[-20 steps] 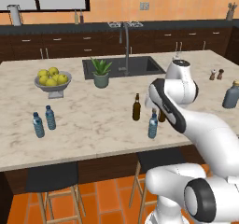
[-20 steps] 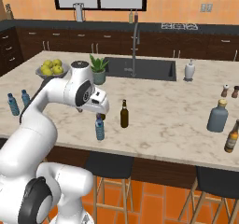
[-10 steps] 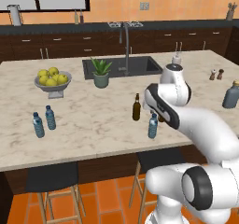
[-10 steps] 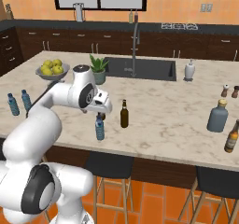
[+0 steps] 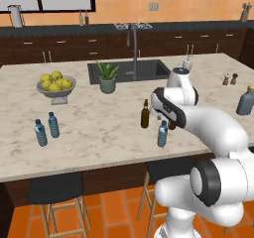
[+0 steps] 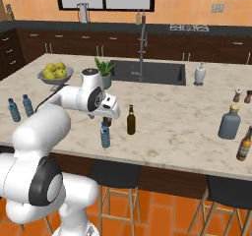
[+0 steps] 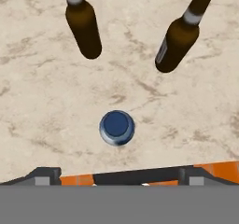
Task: Move the plastic bottles in the middle to the plastics group, and the glass bottles in the middle to the glass group.
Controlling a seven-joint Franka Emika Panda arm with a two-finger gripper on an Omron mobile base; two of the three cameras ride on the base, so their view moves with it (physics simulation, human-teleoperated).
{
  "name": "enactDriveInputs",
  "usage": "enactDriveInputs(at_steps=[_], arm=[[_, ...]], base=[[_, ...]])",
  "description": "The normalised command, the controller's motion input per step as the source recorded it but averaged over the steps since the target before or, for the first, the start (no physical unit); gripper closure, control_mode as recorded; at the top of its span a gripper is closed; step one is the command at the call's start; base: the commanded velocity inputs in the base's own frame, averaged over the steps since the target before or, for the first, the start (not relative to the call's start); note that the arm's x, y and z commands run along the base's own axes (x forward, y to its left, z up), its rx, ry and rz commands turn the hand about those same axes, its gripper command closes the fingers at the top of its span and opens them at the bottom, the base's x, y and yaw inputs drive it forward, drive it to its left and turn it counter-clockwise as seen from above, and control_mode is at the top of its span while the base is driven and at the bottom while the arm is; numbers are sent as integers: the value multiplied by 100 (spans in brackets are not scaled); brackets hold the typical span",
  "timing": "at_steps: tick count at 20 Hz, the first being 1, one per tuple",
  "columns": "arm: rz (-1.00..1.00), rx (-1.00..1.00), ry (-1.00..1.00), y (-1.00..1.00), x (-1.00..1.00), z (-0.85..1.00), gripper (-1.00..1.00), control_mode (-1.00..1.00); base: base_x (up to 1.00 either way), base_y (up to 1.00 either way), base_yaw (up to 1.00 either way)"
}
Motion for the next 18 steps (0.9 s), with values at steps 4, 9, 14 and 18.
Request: enactDriveInputs(at_steps=[4, 9, 14, 18], arm=[[0, 0, 0, 0, 0, -50, -100, -100], [0, 0, 0, 0, 2, -26, -100, -100], [0, 1, 0, 1, 12, 0, -100, -100], [0, 0, 0, 5, 14, 0, -100, -100]], base=[[0, 0, 0], [0, 0, 0], [0, 0, 0], [0, 0, 0]])
